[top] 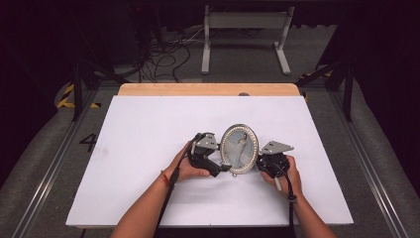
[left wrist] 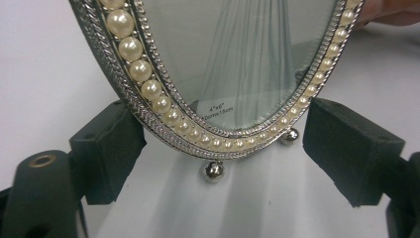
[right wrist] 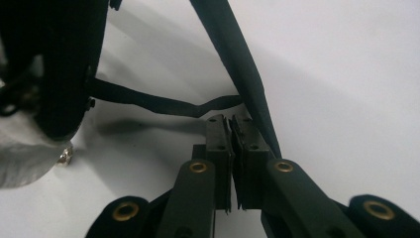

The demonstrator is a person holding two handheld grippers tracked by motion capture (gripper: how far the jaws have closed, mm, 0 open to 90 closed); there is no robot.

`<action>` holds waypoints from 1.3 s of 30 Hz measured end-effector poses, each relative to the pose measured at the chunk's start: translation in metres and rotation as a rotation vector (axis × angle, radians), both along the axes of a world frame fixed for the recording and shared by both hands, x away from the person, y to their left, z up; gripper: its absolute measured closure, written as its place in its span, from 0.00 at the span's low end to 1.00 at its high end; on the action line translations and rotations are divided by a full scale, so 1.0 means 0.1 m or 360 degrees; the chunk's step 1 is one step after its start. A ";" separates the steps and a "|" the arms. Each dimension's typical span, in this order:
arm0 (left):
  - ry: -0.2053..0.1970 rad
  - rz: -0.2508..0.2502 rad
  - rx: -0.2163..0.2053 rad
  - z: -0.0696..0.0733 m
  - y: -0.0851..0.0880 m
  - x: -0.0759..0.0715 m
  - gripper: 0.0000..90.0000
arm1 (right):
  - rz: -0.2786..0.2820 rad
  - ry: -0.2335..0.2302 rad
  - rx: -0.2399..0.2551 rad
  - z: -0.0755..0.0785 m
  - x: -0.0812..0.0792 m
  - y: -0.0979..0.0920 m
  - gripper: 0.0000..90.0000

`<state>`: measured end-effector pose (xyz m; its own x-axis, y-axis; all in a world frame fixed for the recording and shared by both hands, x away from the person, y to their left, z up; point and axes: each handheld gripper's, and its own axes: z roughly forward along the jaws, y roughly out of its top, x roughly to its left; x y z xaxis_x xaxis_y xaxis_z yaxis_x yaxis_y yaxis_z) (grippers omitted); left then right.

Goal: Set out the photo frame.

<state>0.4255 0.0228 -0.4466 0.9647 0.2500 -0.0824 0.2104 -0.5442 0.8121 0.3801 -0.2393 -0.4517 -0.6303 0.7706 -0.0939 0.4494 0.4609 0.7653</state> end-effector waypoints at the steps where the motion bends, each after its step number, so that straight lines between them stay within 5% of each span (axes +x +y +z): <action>1: 0.0002 -0.0005 0.0008 0.00 0.00 -0.01 0.20 | 0.0002 -0.0001 0.0000 0.00 0.01 -0.01 0.96; 7: 0.0042 -0.0021 0.0008 0.01 0.03 -0.05 0.22 | -0.0001 0.0013 0.0062 -0.01 0.05 -0.05 0.89; 16: -0.0035 0.0057 -0.0071 0.07 0.02 -0.05 0.18 | 0.0027 -0.0007 0.0137 0.08 -0.11 -0.17 0.83; 21: -0.0027 0.0053 -0.0022 0.08 -0.03 -0.02 0.17 | 0.0103 0.0012 0.0202 0.25 -0.39 -0.33 0.83; 26: -0.0043 0.0040 -0.0017 0.13 -0.06 -0.01 0.17 | 0.0131 0.0046 0.0133 0.23 -0.57 -0.33 0.78; 30: -0.0091 0.0043 0.0042 0.13 -0.11 -0.02 0.18 | 0.0153 0.0058 0.0162 0.24 -0.68 -0.32 0.70; 39: -0.0070 0.0036 0.0015 0.13 -0.08 -0.01 0.21 | 0.0155 -0.0029 0.0303 0.42 -0.72 -0.19 0.52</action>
<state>0.4243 0.0151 -0.4332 0.9615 0.2724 -0.0372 0.1867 -0.5476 0.8156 0.3084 -0.2585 -0.4099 -0.7023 0.7110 0.0354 0.3952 0.3480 0.8501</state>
